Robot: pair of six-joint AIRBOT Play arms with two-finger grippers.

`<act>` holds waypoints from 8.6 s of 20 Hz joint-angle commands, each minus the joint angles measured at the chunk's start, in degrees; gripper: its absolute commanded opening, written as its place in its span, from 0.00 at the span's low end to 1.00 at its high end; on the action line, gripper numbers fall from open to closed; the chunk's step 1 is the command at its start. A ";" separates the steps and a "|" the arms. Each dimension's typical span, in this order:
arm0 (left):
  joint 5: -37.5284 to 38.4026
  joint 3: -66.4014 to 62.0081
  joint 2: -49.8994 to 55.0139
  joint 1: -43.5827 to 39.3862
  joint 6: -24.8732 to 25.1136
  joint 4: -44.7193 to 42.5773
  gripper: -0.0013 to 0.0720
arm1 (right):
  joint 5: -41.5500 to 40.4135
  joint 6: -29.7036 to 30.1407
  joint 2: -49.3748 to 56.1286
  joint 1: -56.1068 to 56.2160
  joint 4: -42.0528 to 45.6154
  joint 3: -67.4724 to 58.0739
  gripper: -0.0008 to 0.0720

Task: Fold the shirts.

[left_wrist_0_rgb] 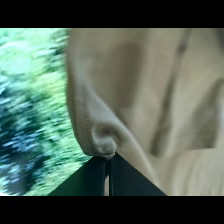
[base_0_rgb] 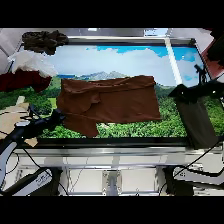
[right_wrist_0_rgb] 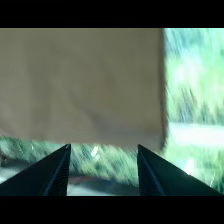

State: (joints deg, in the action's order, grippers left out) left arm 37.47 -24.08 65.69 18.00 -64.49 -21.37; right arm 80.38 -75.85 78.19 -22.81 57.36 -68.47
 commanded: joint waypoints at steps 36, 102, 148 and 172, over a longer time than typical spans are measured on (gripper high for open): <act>30.32 -46.31 -12.61 -0.11 5.64 3.50 0.04 | -1.92 15.87 -34.23 -13.84 -36.61 6.43 0.05; 44.15 -31.67 -1.81 1.16 -7.67 -47.60 0.97 | -4.79 -3.15 -11.87 1.49 23.63 5.25 0.50; 27.19 2.64 -7.91 1.18 -7.04 -24.48 0.04 | -20.92 3.13 -13.79 -7.78 -18.14 46.58 0.47; 16.98 -26.80 -10.51 1.22 -12.68 -17.44 0.03 | -12.13 4.90 -13.46 -4.09 -23.04 17.46 0.05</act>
State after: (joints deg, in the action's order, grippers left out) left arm 65.65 -49.08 54.43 19.27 -74.04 -36.38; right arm 76.55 -68.40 64.45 -30.41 34.17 -46.52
